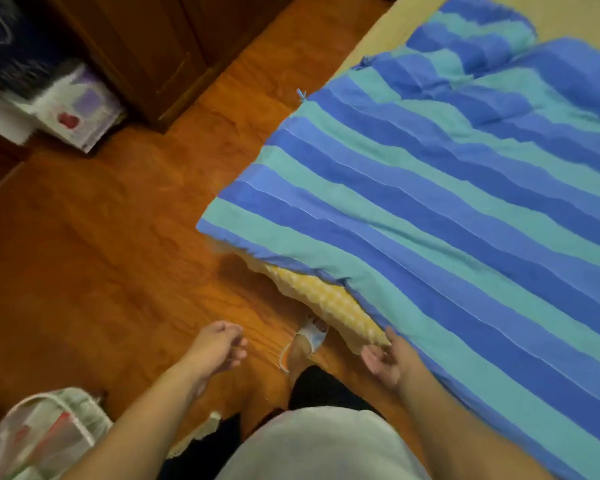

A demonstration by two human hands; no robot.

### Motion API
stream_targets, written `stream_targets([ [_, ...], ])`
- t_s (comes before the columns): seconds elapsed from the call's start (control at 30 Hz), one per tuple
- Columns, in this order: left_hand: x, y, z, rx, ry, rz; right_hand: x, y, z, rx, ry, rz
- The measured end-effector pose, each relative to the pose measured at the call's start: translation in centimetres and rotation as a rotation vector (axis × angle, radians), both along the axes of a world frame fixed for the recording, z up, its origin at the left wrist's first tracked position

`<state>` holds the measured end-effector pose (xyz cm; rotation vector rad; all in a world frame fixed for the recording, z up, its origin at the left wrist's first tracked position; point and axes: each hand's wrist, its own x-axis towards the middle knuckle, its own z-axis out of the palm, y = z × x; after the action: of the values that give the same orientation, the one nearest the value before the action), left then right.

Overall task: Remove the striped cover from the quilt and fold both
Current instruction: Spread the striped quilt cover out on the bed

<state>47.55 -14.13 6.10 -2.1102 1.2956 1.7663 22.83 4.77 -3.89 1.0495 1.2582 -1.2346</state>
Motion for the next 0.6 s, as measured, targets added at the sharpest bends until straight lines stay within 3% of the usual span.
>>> stream_targets([
  [0.13, -4.0, -6.6, -5.4, 0.141, -0.011, 0.056, -2.1, -5.1, -3.1, 0.027, 0.015, -0.382],
  [0.3, -8.1, -12.7, -12.8, 0.199, -0.011, -0.069, -3.3, -9.1, -6.0, 0.134, 0.048, -0.624],
  [0.43, -10.2, -19.2, -15.9, 0.204, 0.099, 0.339, -2.9, -9.6, -6.6, 0.048, 0.116, -0.771],
  [0.6, -10.6, -27.3, -16.2, 0.245, 0.153, 0.413, -0.2, -11.0, -4.5, 0.137, 0.187, -0.777],
])
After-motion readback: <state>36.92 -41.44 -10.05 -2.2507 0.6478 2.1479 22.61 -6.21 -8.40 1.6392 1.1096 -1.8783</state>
